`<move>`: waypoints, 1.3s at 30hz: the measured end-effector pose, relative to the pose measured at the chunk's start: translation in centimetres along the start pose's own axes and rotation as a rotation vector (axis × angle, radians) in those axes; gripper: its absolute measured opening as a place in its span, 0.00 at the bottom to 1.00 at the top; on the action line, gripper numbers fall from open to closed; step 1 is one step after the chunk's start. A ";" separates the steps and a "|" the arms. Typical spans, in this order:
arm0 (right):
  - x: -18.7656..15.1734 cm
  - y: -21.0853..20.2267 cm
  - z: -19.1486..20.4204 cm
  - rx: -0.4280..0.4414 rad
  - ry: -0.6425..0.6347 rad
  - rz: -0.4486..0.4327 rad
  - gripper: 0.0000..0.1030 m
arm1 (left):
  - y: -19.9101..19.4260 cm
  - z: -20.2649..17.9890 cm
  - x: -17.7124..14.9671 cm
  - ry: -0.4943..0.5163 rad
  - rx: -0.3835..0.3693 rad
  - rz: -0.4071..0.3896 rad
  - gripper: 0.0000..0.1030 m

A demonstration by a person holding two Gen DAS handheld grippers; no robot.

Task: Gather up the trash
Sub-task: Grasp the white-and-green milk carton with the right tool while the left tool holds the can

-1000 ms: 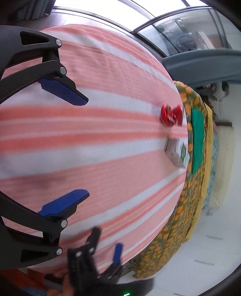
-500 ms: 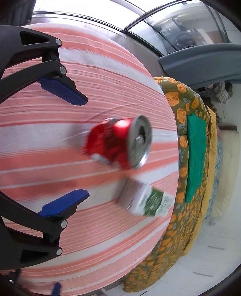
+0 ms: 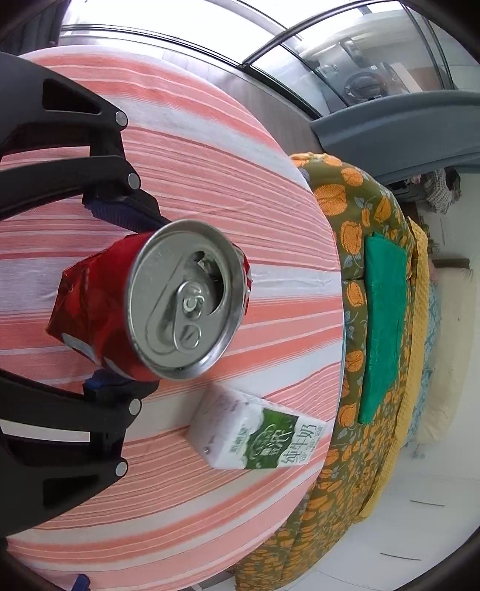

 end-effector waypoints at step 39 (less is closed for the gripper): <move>20.9 7.0 -3.9 0.054 0.295 0.016 0.96 | -9.1 0.4 -14.1 -0.040 0.032 0.041 0.96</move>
Point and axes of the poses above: each gripper's, at about its wrist camera, not at the fingertips, and y roughly the way its jaws point, z to its left, x to its top, the point moved 2 cm from there along y, roughly the way its jaws point, and after that the axes turned 12 degrees about -y, right-handed, at the moved point
